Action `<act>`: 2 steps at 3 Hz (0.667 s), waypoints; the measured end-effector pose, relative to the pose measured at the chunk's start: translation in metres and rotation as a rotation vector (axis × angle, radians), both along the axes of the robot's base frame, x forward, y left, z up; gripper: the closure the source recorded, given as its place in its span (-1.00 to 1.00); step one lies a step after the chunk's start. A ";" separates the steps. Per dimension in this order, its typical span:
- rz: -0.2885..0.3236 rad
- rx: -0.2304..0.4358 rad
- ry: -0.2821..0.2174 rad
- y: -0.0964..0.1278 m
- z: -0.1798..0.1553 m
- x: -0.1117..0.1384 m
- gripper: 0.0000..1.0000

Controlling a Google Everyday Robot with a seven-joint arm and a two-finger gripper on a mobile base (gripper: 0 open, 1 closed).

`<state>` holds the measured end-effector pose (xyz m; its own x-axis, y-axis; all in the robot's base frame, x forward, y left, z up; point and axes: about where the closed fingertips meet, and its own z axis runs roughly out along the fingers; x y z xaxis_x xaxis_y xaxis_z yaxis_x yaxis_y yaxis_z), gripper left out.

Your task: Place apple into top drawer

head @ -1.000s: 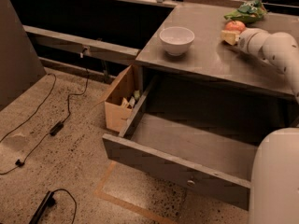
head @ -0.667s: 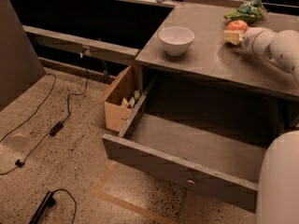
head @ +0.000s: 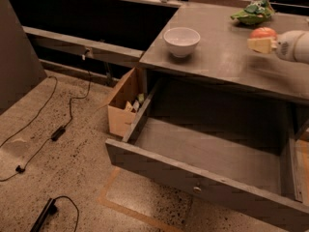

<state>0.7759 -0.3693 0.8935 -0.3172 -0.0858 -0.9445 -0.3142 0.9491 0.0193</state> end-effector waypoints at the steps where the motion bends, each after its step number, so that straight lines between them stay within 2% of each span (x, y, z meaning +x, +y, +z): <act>1: 0.137 0.025 0.082 0.021 -0.008 -0.066 1.00; 2: 0.136 0.025 0.081 0.021 -0.008 -0.065 1.00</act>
Offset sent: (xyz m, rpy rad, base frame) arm -0.0554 0.0142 -0.0033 0.0218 0.0622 0.1023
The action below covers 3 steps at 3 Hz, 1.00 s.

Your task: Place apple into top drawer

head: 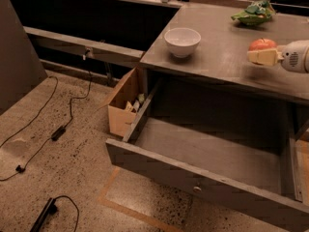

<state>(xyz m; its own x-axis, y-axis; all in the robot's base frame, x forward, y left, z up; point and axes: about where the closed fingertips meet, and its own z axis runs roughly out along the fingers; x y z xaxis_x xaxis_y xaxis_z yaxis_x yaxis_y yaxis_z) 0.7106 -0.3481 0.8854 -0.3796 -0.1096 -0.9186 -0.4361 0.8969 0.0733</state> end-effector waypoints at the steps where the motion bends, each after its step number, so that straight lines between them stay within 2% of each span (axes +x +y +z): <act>1: 0.043 0.023 0.014 0.005 0.002 -0.013 1.00; 2: 0.151 0.102 0.052 0.018 0.001 -0.064 1.00; 3: 0.268 0.199 0.032 0.027 0.006 -0.114 1.00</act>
Offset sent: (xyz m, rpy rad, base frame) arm -0.1516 0.0221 0.0019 0.2234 0.1183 0.2972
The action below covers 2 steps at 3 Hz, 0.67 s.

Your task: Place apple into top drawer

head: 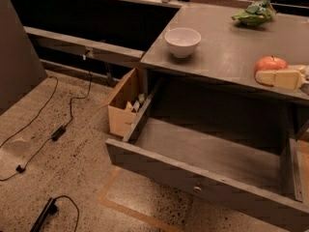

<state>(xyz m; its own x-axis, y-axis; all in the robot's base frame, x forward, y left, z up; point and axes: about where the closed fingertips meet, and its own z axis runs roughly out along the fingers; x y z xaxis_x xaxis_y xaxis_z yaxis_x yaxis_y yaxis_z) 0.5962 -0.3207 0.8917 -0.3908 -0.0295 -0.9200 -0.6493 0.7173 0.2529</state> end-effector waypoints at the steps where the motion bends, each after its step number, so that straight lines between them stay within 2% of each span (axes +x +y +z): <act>1: 0.075 0.047 -0.068 0.008 -0.004 -0.035 1.00; 2: 0.091 0.038 -0.098 0.011 -0.002 -0.039 1.00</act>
Offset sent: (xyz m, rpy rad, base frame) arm -0.0333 0.0079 -0.0034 0.0458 -0.0642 0.0721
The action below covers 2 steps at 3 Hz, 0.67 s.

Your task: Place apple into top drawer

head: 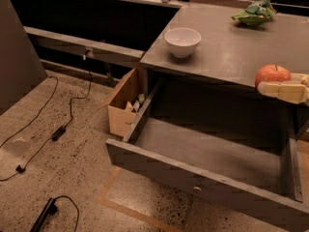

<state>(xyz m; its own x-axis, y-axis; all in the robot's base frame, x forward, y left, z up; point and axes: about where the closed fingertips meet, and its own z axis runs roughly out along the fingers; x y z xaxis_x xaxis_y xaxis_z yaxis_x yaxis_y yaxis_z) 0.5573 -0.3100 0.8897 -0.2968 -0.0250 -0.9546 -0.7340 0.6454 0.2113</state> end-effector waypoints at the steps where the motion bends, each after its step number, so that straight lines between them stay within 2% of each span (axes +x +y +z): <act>1: 0.000 0.001 0.001 0.000 0.000 0.000 1.00; 2: 0.000 0.015 0.023 0.006 -0.019 -0.014 1.00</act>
Offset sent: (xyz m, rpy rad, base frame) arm -0.0489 0.0133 -0.0628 0.0473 0.0733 -0.0094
